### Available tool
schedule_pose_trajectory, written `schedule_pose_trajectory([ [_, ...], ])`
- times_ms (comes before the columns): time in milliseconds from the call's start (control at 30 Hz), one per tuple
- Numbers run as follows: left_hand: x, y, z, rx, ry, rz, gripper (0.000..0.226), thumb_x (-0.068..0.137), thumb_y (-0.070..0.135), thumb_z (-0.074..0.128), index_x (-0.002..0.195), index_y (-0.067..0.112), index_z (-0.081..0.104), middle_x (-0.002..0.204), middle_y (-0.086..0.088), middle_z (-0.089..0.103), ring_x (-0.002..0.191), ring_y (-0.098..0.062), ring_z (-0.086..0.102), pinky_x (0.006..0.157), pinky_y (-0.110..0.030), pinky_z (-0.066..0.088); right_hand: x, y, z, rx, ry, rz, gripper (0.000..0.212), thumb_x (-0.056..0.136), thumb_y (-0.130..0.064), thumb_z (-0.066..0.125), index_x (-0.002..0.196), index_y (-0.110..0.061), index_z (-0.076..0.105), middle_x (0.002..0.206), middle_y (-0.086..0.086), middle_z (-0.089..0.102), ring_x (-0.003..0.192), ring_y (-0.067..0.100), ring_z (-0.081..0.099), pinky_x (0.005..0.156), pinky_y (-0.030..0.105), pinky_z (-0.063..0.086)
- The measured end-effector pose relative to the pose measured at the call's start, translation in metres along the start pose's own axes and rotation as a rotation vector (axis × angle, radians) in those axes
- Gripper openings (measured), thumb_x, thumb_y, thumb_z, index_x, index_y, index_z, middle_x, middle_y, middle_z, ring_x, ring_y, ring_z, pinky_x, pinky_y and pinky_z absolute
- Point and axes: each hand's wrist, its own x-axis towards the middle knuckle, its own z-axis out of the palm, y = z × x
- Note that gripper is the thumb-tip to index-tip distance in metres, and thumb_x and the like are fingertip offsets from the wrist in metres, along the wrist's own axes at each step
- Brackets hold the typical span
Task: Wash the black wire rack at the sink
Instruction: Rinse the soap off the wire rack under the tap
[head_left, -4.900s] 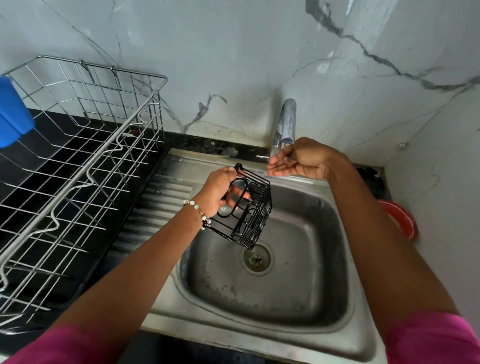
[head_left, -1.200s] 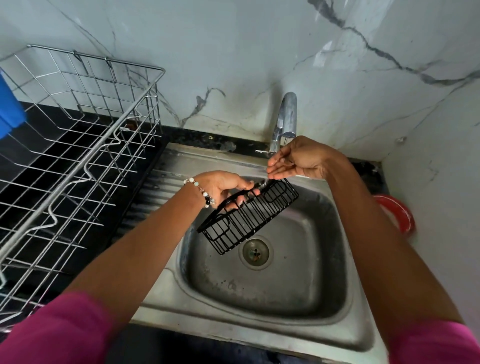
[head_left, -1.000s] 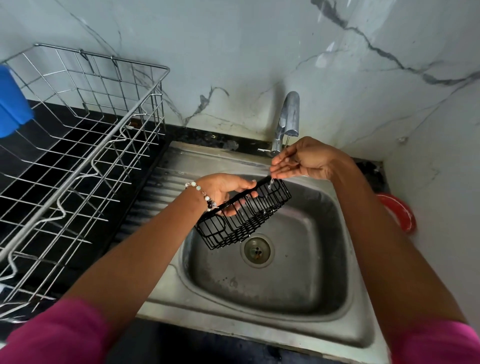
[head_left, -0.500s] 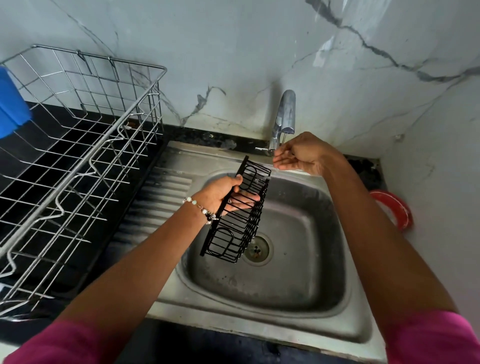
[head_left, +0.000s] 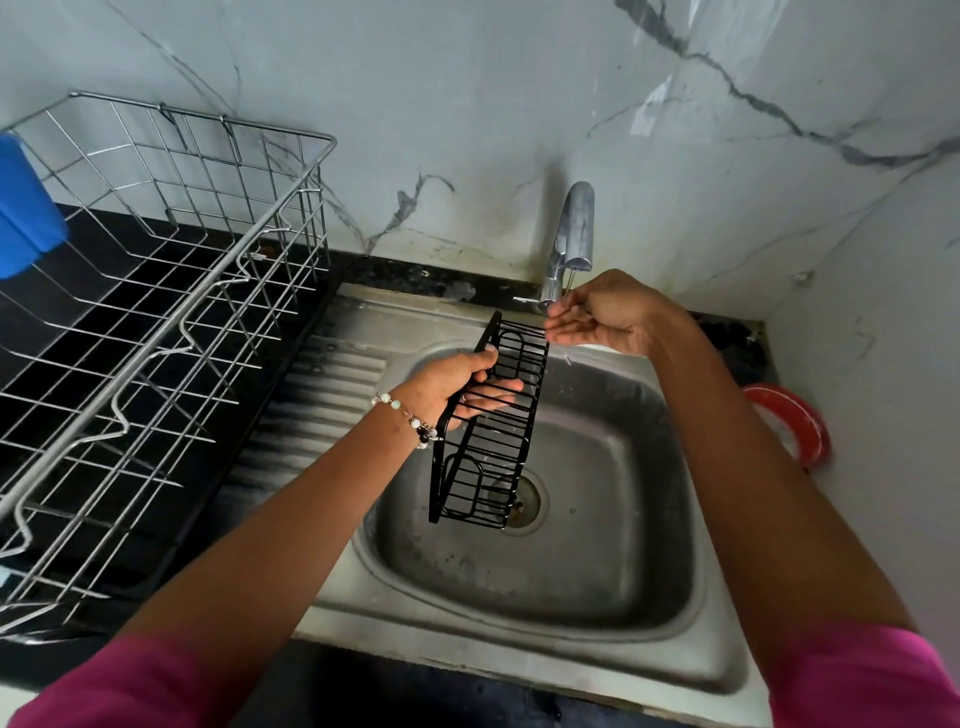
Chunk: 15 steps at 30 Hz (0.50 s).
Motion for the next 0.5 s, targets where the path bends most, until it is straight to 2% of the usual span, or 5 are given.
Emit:
schedule_pose_trajectory([
  [67, 0.0, 0.0, 0.001, -0.011, -0.012, 0.005, 0.035, 0.099, 0.023, 0.052, 0.067, 0.013, 0.042, 0.072, -0.016, 0.073, 0.056, -0.022, 0.071, 0.033, -0.019, 0.046, -0.001, 0.0, 0.0, 0.076, -0.092, -0.002, 0.028, 0.094, 0.011, 0.035, 0.105, 0.013, 0.061, 0.102, 0.029, 0.066, 0.098, 0.035, 0.068, 0.087, 0.041, 0.056],
  [133, 0.002, 0.0, 0.001, -0.009, -0.025, 0.004, 0.033, 0.1, 0.024, 0.051, 0.07, 0.013, 0.044, 0.075, -0.017, 0.073, 0.06, -0.024, 0.072, 0.042, -0.021, 0.053, 0.0, 0.0, 0.0, 0.076, -0.062, -0.003, 0.026, 0.094, 0.01, 0.038, 0.106, 0.013, 0.06, 0.102, 0.028, 0.066, 0.094, 0.034, 0.069, 0.083, 0.039, 0.057],
  [200, 0.003, 0.0, 0.001, 0.002, -0.04, 0.001, 0.033, 0.101, 0.026, 0.048, 0.071, 0.013, 0.045, 0.077, -0.019, 0.073, 0.061, -0.025, 0.073, 0.045, -0.021, 0.054, 0.004, 0.0, 0.0, 0.035, 0.048, -0.012, 0.021, 0.094, 0.007, 0.043, 0.104, 0.013, 0.06, 0.103, 0.029, 0.064, 0.089, 0.032, 0.069, 0.079, 0.037, 0.059],
  [367, -0.004, 0.003, 0.0, 0.023, -0.054, -0.002, 0.041, 0.101, 0.027, 0.048, 0.063, 0.012, 0.044, 0.076, -0.022, 0.072, 0.058, -0.026, 0.072, 0.036, -0.019, 0.048, 0.012, -0.001, 0.001, 0.151, -0.013, 0.001, 0.025, 0.094, 0.008, 0.036, 0.094, 0.009, 0.061, 0.097, 0.027, 0.066, 0.092, 0.033, 0.068, 0.083, 0.039, 0.057],
  [500, -0.003, -0.001, -0.003, 0.061, -0.079, 0.003, 0.037, 0.1, 0.029, 0.048, 0.068, 0.01, 0.05, 0.08, -0.022, 0.072, 0.064, -0.028, 0.073, 0.046, -0.026, 0.055, 0.017, 0.002, 0.0, 0.073, 0.062, 0.049, 0.02, 0.095, 0.005, 0.04, 0.09, 0.009, 0.059, 0.094, 0.023, 0.062, 0.09, 0.03, 0.064, 0.081, 0.035, 0.056],
])
